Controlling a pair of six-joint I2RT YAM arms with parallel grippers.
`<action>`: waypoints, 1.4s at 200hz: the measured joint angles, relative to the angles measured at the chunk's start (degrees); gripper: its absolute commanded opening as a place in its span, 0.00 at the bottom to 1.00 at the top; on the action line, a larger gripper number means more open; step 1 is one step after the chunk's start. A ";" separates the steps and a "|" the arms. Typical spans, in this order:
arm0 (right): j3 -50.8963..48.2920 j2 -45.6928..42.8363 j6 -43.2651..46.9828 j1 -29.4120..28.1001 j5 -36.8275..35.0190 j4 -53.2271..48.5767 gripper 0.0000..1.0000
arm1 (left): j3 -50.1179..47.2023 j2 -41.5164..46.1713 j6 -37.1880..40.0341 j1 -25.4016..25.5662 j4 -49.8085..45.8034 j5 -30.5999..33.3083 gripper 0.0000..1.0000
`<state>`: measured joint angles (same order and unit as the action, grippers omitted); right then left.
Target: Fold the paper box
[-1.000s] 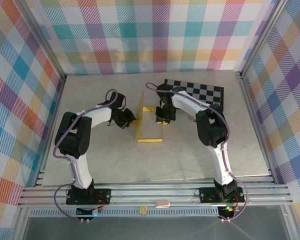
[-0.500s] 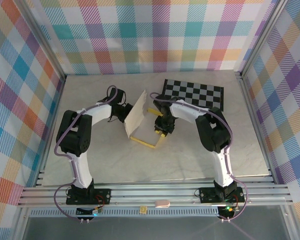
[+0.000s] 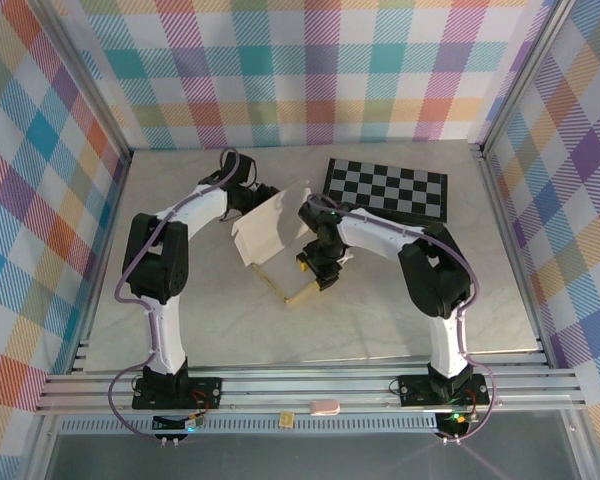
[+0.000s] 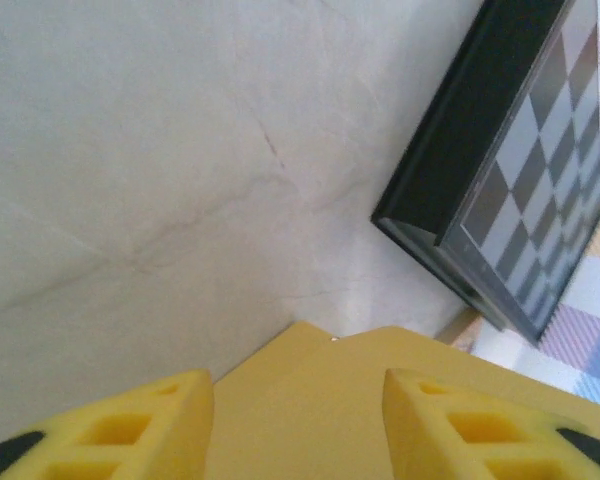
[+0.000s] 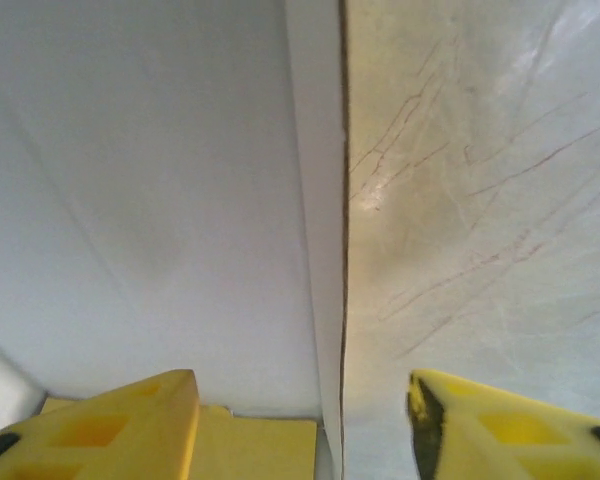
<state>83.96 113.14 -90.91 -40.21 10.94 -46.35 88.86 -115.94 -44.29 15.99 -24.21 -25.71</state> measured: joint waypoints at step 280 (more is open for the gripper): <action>30.80 12.33 112.91 13.70 8.98 -0.70 0.55 | -19.61 27.61 24.70 0.87 -23.65 18.21 0.34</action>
<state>114.76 125.47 22.00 -26.50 19.92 -47.05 69.25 -88.33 -19.59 16.86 -47.86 -7.51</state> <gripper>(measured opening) 0.555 0.366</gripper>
